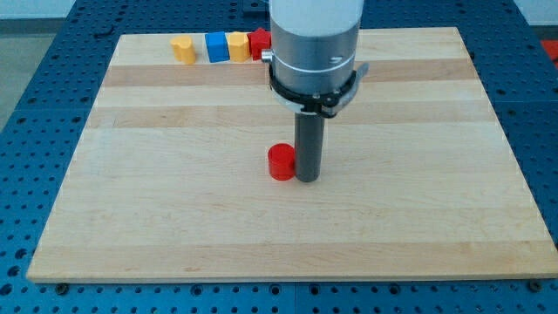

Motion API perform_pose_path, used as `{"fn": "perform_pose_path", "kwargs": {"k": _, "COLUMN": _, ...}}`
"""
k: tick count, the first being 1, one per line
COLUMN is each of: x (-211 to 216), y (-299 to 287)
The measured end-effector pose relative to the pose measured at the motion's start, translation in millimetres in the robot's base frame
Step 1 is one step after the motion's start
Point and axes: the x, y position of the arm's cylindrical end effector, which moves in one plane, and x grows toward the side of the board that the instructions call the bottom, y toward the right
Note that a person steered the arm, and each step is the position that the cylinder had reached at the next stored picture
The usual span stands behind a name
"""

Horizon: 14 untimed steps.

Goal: Move the red circle towards the bottom left corner

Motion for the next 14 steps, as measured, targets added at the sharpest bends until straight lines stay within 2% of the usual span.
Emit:
{"fn": "perform_pose_path", "kwargs": {"k": 3, "x": -46, "y": -10}}
{"fn": "perform_pose_path", "kwargs": {"k": 4, "x": -38, "y": -38}}
{"fn": "perform_pose_path", "kwargs": {"k": 6, "x": 25, "y": -89}}
{"fn": "perform_pose_path", "kwargs": {"k": 8, "x": 22, "y": -88}}
{"fn": "perform_pose_path", "kwargs": {"k": 10, "x": 48, "y": -95}}
{"fn": "perform_pose_path", "kwargs": {"k": 12, "x": 77, "y": -172}}
{"fn": "perform_pose_path", "kwargs": {"k": 14, "x": 81, "y": -216}}
